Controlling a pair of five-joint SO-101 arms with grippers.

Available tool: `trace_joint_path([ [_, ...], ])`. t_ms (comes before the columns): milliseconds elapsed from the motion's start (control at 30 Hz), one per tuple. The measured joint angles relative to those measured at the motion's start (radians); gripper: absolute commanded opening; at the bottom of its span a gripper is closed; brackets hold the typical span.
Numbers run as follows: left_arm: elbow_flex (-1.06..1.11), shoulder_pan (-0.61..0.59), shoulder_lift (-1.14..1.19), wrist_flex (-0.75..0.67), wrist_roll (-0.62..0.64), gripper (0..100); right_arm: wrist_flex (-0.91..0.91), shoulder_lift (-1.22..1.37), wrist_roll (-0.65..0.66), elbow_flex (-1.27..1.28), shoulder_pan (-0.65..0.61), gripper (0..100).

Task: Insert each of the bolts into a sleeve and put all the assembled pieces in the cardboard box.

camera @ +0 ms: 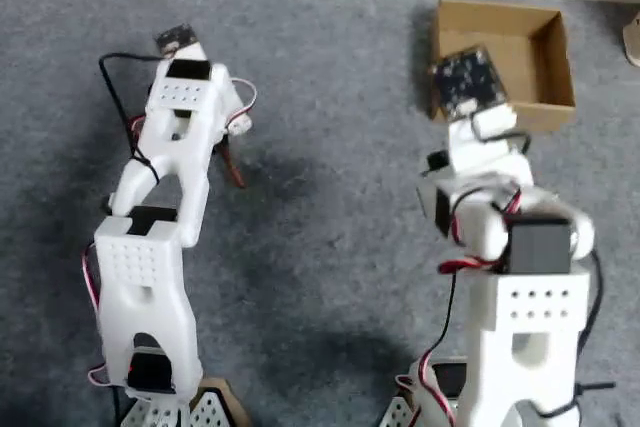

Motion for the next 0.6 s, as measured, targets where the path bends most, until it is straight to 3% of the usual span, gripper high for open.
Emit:
trace_joint_path([
  [367,-0.316,0.069,0.0,0.285,-0.057,0,-0.219,-0.212,0.0,0.417,-0.06,0.5],
  [600,-0.331,0.104,-0.101,0.354,-0.058,0,-0.367,-0.368,0.0,0.631,-0.157,0.5],
])
